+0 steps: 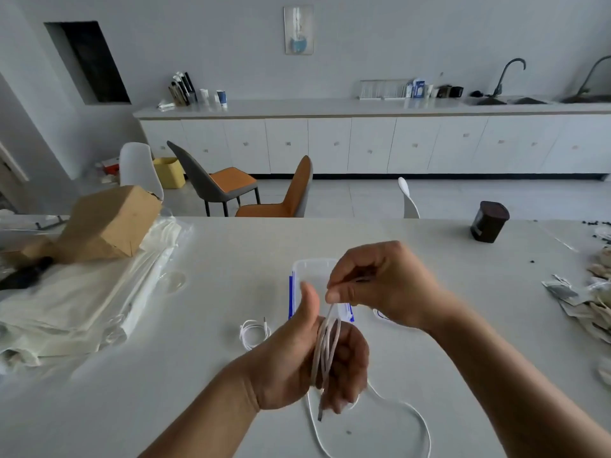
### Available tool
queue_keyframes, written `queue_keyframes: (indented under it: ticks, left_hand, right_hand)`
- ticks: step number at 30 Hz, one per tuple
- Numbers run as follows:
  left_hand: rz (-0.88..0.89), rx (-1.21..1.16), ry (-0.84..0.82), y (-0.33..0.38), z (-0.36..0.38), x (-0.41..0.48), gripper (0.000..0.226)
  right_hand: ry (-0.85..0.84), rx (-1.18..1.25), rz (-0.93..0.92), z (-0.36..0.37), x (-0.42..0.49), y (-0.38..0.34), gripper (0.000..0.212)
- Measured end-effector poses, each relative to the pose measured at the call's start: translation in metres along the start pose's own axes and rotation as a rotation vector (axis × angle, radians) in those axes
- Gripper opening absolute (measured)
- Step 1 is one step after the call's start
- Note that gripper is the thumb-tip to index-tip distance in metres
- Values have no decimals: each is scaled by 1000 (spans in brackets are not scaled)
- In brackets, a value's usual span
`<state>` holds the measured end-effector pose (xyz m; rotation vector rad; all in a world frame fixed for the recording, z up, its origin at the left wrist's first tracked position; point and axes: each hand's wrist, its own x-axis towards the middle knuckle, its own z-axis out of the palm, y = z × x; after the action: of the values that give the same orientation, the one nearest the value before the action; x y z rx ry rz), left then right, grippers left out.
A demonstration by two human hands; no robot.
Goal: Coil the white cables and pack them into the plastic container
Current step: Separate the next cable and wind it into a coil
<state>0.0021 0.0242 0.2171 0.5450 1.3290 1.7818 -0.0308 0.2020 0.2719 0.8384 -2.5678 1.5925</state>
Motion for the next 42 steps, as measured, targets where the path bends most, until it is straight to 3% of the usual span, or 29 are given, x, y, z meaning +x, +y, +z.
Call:
queue_keyframes:
  ticks: [4,7,11,16,24,29,31,42]
  left_hand:
    - [110,-86,-57,3,1,-6,39]
    - [150,-199,-83,2,-2,-7,27]
    - [213,-278,-60,3,-3,-4,26]
    - [244,-287,4,10,-2,6,21]
    - [176,-319,-63,23,1,7,20]
    - [11,-259,196,38,14,11,26]
    - [-20,-231,264,47,21,13,28]
    - [91,-126,523,56,41,17,40]
  right_hand:
    - [77,391,122,26,-9,28,24]
    - [71,457,181,45,-25,35,35]
    - [49,667,312,59,-36,33,33]
    - [167,721,399,62,-37,22,30]
    - [196,717,292,62,-39,20,30]
    - [243,879,297,62,-38,17,38]
    - [252,940,292,60,-35,14,31]
    - [208,985,214,52,-26,9,34]
